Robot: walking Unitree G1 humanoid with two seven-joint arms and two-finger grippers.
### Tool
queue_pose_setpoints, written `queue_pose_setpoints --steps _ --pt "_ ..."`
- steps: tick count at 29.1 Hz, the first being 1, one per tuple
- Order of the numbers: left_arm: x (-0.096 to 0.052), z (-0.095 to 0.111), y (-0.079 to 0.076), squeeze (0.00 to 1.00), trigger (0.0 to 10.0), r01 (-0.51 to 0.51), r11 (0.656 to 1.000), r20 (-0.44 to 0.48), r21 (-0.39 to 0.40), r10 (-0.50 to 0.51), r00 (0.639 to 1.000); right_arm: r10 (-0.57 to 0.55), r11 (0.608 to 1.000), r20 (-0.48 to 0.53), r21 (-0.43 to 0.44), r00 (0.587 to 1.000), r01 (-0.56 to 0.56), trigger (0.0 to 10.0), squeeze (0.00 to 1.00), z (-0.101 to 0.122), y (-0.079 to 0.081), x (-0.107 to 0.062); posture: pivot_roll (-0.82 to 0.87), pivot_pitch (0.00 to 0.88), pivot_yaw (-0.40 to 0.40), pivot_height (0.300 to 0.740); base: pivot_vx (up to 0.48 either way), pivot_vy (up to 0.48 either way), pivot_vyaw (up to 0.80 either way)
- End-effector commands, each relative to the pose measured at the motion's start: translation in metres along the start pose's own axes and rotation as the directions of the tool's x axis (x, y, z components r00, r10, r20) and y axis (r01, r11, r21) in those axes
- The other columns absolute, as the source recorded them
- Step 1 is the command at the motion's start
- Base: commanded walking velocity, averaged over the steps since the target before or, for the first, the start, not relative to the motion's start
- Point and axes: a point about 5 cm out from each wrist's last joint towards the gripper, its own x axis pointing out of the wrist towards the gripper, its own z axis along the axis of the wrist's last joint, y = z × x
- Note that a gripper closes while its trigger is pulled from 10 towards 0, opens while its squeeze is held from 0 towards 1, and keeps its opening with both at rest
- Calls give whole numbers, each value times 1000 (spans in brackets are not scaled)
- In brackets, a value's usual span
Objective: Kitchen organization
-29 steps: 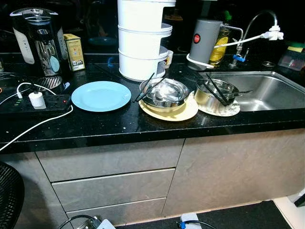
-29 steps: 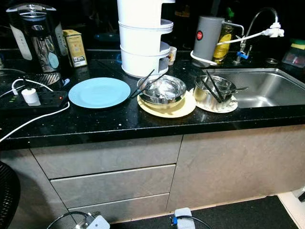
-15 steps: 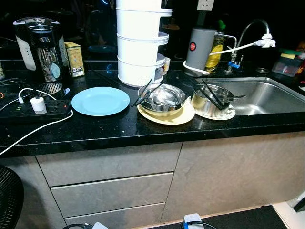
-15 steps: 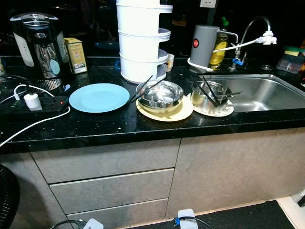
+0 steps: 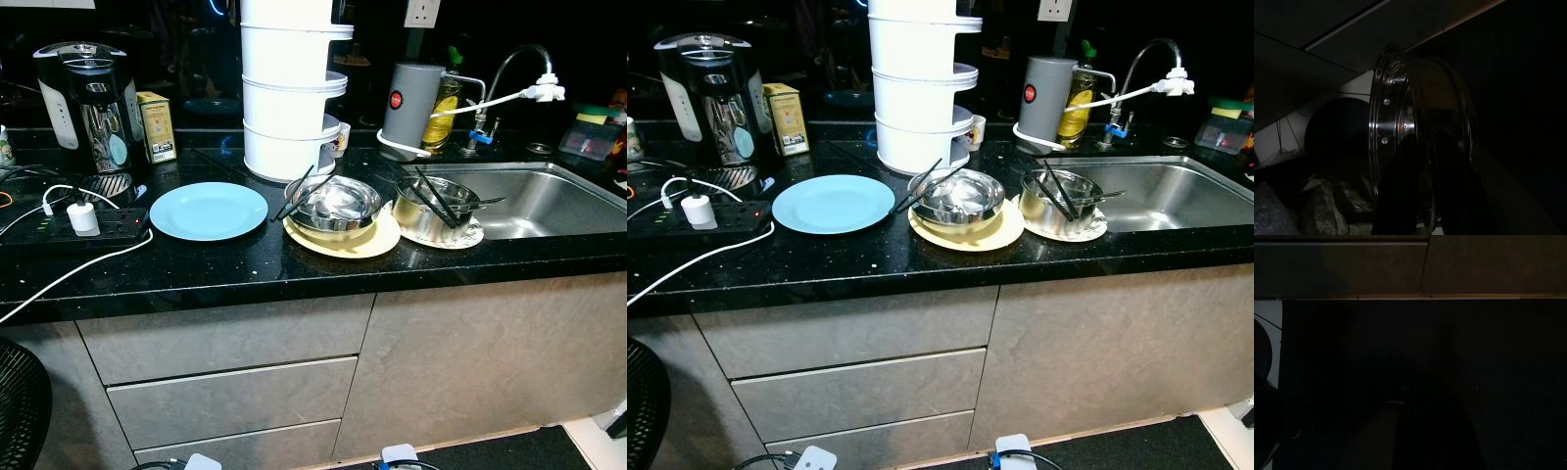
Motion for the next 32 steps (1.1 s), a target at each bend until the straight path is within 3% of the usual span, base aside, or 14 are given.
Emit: queue_pose_setpoints --steps 1,14,17,24,28,32 --pt "1 3 0 0 10000 -1 1000 5 22 1 1000 -5 1000 -25 10 1000 5 10000 0 -6 0 -1 -21 0 -62 740 0 0 0" --pt "1 3 5 0 10000 -27 999 17 18 27 999 4 1000 -34 2 999 -4 10000 0 -11 1 -3 -9 0 -62 740 0 0 0" --pt "1 8 8 0 10000 -28 1000 40 6 28 999 7 1000 -25 4 1000 -6 10000 0 -9 2 -3 -18 73 -40 740 0 0 0" --pt "0 6 11 0 10000 -16 999 50 43 14 999 -23 999 13 33 1000 22 10000 0 -7 0 -3 -52 88 -5 740 0 0 0" --pt "0 11 11 0 10000 -27 1000 87 9 26 996 -36 998 32 44 999 35 10000 0 -8 -4 -5 -52 182 -24 740 0 0 0" --pt "-1 13 11 0 10000 -47 999 121 -11 48 991 -42 998 69 56 997 38 10000 0 -2 -5 -5 -81 173 -34 740 0 0 0"
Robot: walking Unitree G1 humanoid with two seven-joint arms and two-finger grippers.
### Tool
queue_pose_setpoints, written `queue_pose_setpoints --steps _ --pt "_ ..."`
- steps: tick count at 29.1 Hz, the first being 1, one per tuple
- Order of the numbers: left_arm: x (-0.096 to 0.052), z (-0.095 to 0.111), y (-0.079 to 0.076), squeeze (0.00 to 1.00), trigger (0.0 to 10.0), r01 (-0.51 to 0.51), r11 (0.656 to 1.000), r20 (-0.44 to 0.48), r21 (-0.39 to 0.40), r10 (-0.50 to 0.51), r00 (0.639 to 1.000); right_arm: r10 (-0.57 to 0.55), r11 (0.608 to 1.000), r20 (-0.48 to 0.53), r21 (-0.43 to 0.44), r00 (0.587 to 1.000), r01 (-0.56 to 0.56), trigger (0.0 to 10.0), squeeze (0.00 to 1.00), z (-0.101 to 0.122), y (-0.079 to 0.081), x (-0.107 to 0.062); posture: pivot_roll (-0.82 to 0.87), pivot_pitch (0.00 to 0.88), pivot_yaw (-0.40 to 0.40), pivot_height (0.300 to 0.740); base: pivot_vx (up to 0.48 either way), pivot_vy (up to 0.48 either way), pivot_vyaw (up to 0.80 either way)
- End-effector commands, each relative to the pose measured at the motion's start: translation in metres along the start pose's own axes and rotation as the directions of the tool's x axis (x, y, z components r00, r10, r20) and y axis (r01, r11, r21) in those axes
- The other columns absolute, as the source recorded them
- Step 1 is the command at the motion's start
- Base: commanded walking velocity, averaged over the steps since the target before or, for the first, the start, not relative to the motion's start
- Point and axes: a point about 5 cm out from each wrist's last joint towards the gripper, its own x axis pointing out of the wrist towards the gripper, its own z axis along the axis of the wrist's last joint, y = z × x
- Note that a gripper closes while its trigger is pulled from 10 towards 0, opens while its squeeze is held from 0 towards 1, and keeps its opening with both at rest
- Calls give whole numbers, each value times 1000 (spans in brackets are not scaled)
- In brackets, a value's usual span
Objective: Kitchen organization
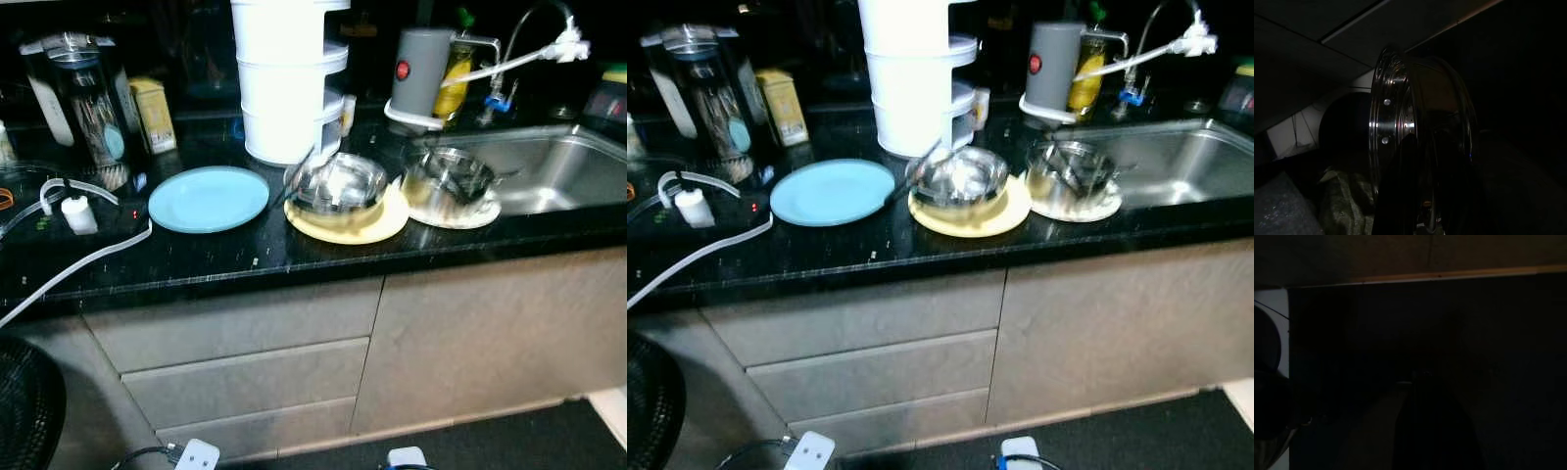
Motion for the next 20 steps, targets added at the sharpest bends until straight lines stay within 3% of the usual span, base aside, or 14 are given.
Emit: queue_pose_setpoints --steps 1,3,4,10,18,20 --pt "-1 4 1 0 10000 -21 1000 38 -6 22 999 -7 1000 38 20 999 6 10000 0 7 0 1 -85 178 -37 740 0 0 0" --pt "-1 3 0 0 10000 -21 1000 38 -3 21 999 -3 1000 48 1 999 3 10000 0 11 0 3 -90 174 -44 740 0 0 0" --pt "-2 2 -3 0 10000 -19 1000 40 2 19 999 10 999 60 -48 998 -7 10000 0 17 0 5 -83 165 -50 740 0 0 0" --pt "-2 4 -7 0 10000 -14 1000 49 21 13 999 9 998 65 -69 998 -4 10000 0 21 -2 6 -67 165 -39 740 0 0 0" --pt "2 16 -9 0 10000 22 976 83 218 -41 996 -27 998 54 -47 998 29 10000 0 17 -10 4 -94 161 -11 740 0 0 0" --pt "4 20 -8 0 10000 12 972 87 236 -34 996 -34 999 54 -34 998 36 10000 0 18 -13 4 -95 170 -13 740 0 0 0"
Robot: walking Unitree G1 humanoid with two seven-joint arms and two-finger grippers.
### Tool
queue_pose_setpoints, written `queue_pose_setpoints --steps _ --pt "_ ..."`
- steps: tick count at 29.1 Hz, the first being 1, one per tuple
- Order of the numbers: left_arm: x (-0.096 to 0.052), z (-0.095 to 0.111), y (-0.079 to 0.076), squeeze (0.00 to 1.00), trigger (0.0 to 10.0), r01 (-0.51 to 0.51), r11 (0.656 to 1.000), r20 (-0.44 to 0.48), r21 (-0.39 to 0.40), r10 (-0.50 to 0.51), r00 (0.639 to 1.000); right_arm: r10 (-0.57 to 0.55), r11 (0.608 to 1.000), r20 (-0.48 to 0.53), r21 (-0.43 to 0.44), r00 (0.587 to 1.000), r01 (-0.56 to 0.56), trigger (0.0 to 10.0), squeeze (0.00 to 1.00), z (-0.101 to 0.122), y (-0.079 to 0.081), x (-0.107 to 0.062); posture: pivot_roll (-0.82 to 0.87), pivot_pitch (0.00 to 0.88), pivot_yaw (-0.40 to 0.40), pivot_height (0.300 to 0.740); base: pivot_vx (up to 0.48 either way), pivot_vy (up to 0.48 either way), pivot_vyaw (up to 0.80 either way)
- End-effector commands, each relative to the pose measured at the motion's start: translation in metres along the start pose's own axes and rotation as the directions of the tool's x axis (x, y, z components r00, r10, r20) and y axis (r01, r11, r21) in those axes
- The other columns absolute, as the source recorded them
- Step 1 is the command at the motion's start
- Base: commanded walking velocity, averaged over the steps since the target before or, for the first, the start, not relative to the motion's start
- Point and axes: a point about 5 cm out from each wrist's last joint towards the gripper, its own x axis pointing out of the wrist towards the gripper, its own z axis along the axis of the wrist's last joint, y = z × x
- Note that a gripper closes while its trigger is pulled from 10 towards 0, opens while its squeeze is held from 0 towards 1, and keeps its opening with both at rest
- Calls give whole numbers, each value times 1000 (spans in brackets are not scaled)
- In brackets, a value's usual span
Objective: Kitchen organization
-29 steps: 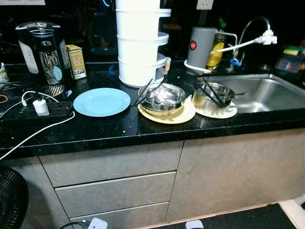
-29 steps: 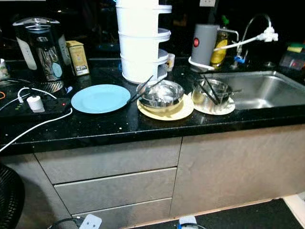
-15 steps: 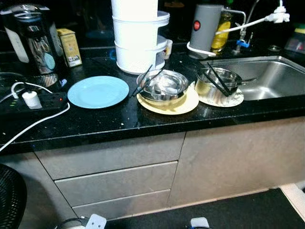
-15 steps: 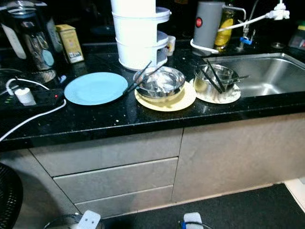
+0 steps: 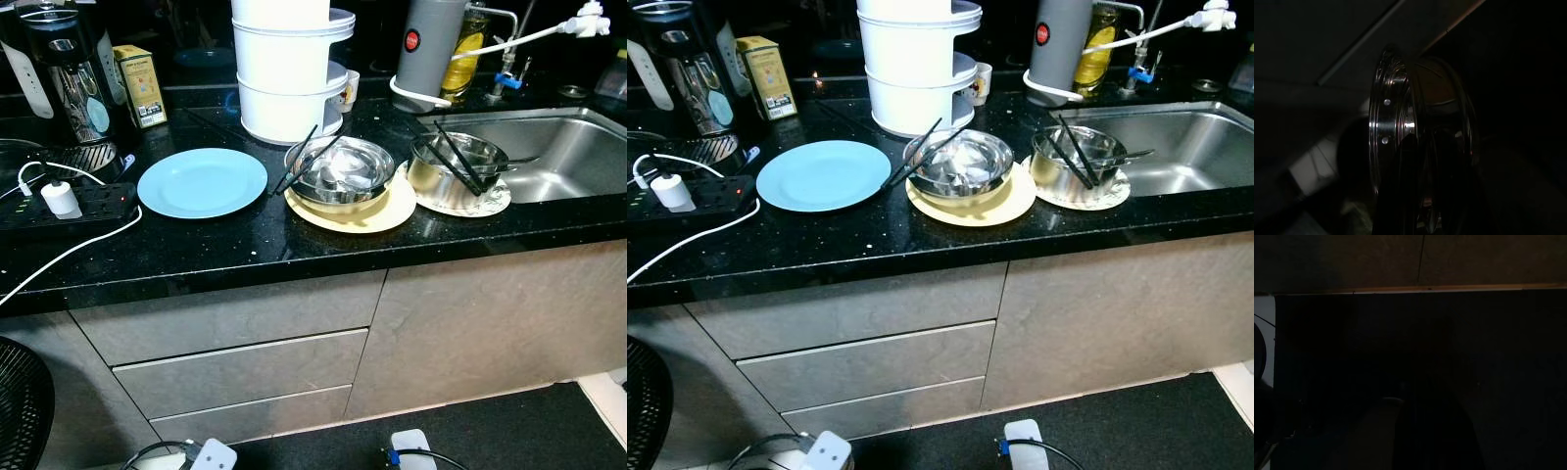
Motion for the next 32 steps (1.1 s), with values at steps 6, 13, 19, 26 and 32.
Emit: queue_pose_setpoints --steps 6,13,19,26,32 --pt "4 6 10 0 10000 -45 998 4 41 45 999 13 999 -45 -45 999 -15 10000 0 -6 2 -1 -100 166 -77 740 0 0 0" --pt "6 9 35 0 10000 -127 991 8 33 127 992 68 995 -25 -75 997 -69 10000 0 13 10 7 -72 234 -118 740 0 0 0" --pt "6 15 30 0 10000 -96 994 37 58 94 995 70 997 -17 -42 997 -71 10000 0 15 12 8 -41 261 -95 740 0 0 0" --pt "7 18 33 0 10000 -82 996 45 -35 84 995 75 996 4 42 997 -75 10000 0 12 25 6 -29 259 -41 740 0 0 0" --pt "6 17 34 0 10000 -65 997 38 -35 67 997 71 997 -5 44 997 -70 10000 0 7 20 4 -39 237 -21 740 0 0 0"
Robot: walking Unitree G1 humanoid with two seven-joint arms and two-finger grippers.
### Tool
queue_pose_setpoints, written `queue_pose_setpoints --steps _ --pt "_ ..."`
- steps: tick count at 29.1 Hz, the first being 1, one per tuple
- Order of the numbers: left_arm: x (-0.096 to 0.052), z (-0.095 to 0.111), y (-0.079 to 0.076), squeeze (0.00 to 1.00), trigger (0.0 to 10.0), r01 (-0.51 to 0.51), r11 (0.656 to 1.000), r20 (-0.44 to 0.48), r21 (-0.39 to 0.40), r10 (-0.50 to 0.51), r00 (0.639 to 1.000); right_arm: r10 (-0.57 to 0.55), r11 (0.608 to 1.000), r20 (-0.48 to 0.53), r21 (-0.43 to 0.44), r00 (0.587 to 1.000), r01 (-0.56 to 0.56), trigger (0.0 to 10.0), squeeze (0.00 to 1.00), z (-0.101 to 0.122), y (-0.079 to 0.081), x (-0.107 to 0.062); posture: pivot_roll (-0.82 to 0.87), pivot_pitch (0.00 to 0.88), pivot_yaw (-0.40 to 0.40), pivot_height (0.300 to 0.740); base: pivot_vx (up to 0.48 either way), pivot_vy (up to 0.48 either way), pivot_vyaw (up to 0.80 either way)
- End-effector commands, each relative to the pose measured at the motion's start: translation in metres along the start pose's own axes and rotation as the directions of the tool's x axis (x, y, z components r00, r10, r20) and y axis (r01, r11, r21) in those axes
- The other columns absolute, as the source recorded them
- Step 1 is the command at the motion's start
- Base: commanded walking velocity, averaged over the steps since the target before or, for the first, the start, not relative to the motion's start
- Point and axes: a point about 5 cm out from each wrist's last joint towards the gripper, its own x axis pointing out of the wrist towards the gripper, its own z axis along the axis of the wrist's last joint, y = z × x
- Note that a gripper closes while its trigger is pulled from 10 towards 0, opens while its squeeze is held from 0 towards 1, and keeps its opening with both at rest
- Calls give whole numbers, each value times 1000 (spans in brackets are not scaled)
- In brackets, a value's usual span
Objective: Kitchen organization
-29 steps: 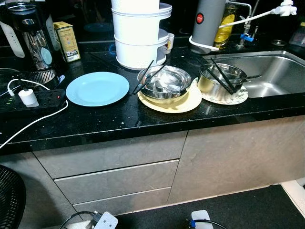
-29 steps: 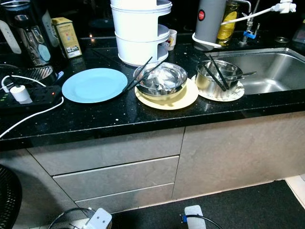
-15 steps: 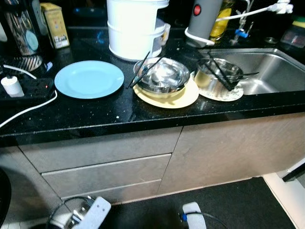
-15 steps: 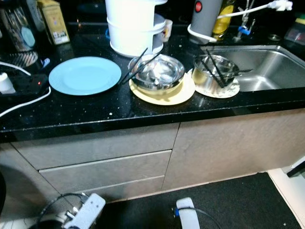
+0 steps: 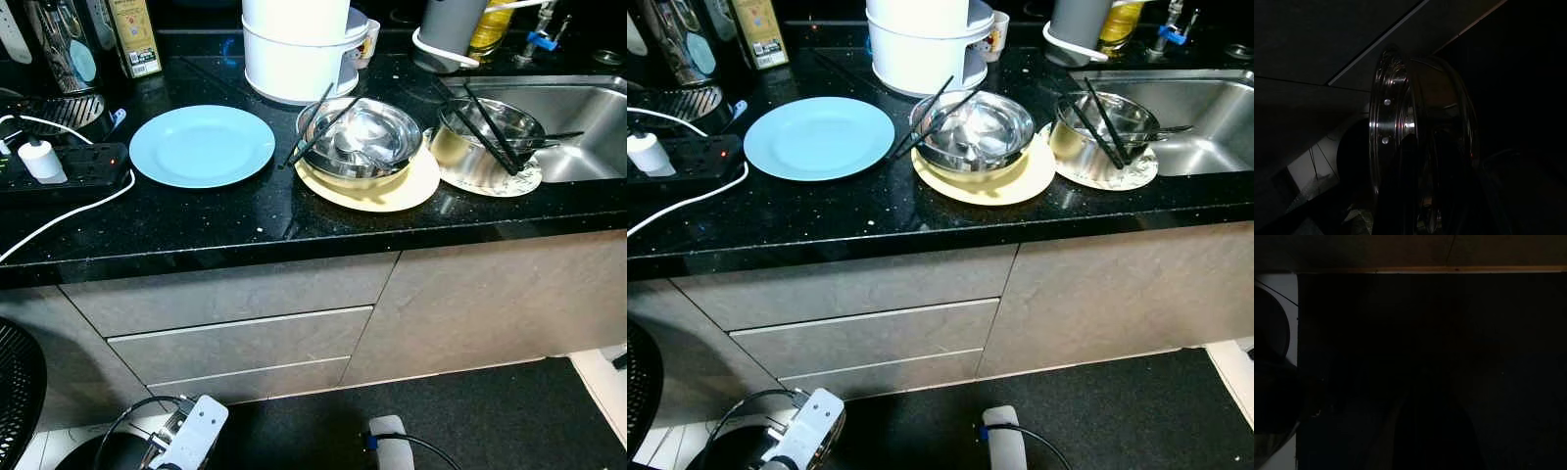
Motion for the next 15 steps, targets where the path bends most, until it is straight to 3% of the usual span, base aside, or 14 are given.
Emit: queue_pose_setpoints --steps 1,6,11,15 --pt "-3 -9 -5 0 10000 22 1000 -36 -6 -22 999 -14 1000 -27 13 1000 14 10000 0 -10 -7 -4 -39 236 -20 740 0 0 0" --pt "-4 -13 -12 0 10000 43 999 -66 -4 -43 997 -17 1000 -41 -8 999 17 10000 0 -12 -14 -5 -57 231 -13 740 0 0 0" --pt "-7 -12 -41 0 10000 129 989 -71 74 -124 990 -57 998 -62 -38 996 54 10000 0 -20 -36 -12 -74 226 -28 740 0 0 0" --pt "-8 -15 -38 0 10000 129 987 -77 96 -122 990 -75 997 -76 -13 994 74 10000 0 -22 -34 -11 -85 178 -30 740 0 0 0"
